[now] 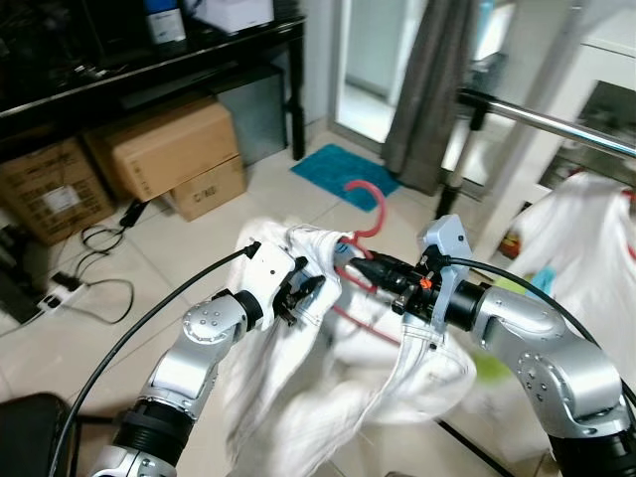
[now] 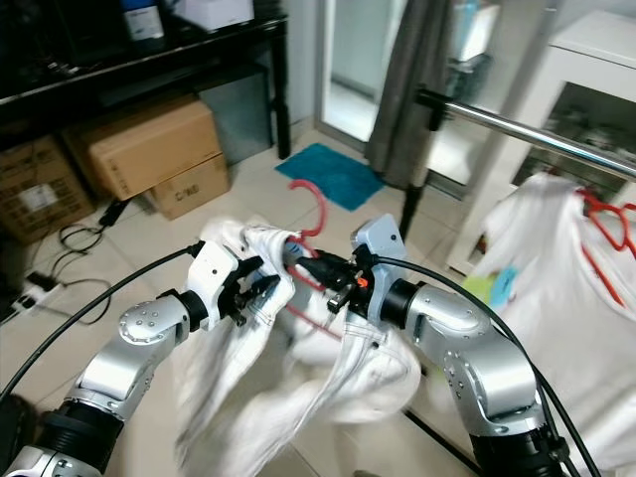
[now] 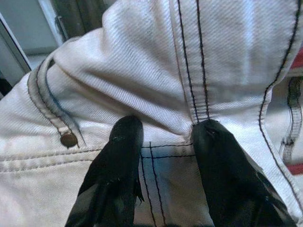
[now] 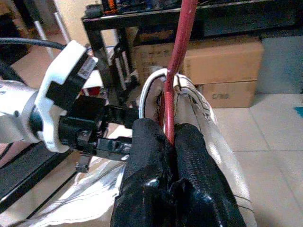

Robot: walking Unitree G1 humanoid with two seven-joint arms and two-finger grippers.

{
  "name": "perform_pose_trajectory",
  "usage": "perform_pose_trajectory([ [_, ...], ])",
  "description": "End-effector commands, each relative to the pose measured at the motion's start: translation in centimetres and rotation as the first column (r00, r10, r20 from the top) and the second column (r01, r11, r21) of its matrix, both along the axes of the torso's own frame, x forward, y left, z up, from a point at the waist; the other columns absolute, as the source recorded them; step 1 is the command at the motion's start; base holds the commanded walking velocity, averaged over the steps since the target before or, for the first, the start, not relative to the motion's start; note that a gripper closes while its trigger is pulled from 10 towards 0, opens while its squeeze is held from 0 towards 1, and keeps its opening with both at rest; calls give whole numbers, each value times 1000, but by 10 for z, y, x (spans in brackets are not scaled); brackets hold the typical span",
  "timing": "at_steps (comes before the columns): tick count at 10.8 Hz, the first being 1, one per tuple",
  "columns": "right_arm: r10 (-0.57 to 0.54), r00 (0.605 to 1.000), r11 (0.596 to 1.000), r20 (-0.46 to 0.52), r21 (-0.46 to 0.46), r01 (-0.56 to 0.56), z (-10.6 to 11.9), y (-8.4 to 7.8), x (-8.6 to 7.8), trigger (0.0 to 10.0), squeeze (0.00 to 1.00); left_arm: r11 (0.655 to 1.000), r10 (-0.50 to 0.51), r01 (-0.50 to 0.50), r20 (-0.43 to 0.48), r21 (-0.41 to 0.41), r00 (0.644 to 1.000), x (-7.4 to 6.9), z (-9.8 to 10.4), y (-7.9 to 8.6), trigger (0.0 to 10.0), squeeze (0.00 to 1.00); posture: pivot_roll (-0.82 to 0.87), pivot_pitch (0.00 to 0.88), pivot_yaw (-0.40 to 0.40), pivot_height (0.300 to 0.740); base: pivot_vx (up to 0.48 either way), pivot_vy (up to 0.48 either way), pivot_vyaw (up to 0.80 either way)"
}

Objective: Hang hanger

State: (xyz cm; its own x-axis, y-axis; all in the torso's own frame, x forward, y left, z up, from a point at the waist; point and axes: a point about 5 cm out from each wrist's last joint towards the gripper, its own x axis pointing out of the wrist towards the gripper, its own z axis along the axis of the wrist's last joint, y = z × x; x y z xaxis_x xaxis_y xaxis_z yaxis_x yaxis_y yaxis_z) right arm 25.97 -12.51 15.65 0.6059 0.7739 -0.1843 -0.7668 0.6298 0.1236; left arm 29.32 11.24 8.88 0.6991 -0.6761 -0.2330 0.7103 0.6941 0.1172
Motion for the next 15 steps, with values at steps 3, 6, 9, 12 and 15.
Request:
perform_pose_trajectory([
  [3,41,997,998,67,34,-43,19,8,-2,0,0,1000,-21,20,-4,-18,1000,0,-2,-6,4000,0,-109,0,3,740,0,0,0],
  [6,-185,982,982,47,45,183,12,8,29,0,0,1000,28,-28,50,0,998,-4,1,2,10000,0,-99,0,-2,740,0,0,0],
  [9,-232,972,969,25,95,229,15,17,45,0,0,996,88,-87,108,-14,990,2,9,10,10000,1000,-82,0,-18,740,0,0,0],
  [12,-138,990,976,21,172,132,22,24,35,0,0,990,142,-142,157,-9,977,16,12,17,10000,290,-93,0,-9,740,0,0,0],
  [15,-89,996,967,29,243,79,32,27,25,0,0,998,53,-49,132,-38,990,19,2,9,10000,0,-109,0,2,740,0,0,0],
])
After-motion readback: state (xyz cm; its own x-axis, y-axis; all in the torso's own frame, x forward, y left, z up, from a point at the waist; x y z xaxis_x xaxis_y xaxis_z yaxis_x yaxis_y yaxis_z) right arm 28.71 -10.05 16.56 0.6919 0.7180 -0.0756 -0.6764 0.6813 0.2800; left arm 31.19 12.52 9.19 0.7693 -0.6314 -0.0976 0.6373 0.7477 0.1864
